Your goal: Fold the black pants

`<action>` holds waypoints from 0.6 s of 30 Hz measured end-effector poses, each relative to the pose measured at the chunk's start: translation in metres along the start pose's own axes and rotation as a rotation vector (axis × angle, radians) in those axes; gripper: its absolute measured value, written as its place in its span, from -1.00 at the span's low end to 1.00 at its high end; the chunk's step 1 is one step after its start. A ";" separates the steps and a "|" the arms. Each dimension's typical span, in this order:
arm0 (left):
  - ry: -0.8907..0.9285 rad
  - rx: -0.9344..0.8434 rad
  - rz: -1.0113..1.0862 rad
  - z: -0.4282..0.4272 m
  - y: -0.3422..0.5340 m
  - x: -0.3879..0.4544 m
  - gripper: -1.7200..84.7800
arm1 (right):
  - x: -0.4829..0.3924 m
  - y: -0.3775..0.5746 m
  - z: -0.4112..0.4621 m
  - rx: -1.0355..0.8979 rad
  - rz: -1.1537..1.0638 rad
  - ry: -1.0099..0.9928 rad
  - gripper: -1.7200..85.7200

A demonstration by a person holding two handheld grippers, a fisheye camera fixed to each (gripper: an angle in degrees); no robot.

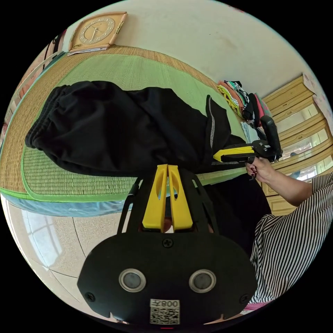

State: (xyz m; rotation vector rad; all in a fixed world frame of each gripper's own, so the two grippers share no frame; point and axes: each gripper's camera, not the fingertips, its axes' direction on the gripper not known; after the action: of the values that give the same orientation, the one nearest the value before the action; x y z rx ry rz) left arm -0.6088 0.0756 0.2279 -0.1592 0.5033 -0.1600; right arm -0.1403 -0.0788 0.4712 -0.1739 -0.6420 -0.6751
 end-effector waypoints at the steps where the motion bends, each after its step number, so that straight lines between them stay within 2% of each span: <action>1: 0.021 0.010 0.010 0.002 -0.002 0.004 -0.92 | 0.001 0.001 -0.009 0.013 0.008 0.003 -0.95; 5: 0.137 -0.015 0.117 0.039 -0.028 0.039 -0.82 | 0.012 0.002 -0.046 0.087 0.050 0.009 -0.94; 11: 0.154 -0.111 0.190 0.105 -0.073 0.075 -0.77 | 0.064 -0.024 -0.105 0.151 0.177 0.102 -0.80; 18: 0.022 -0.216 0.219 0.155 -0.099 0.099 -0.78 | 0.115 -0.083 -0.125 0.042 0.268 0.141 -0.75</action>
State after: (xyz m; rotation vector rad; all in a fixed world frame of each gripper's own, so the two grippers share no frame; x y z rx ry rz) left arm -0.4585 -0.0230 0.3348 -0.3113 0.5556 0.1077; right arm -0.0618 -0.2475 0.4375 -0.1687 -0.4861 -0.4111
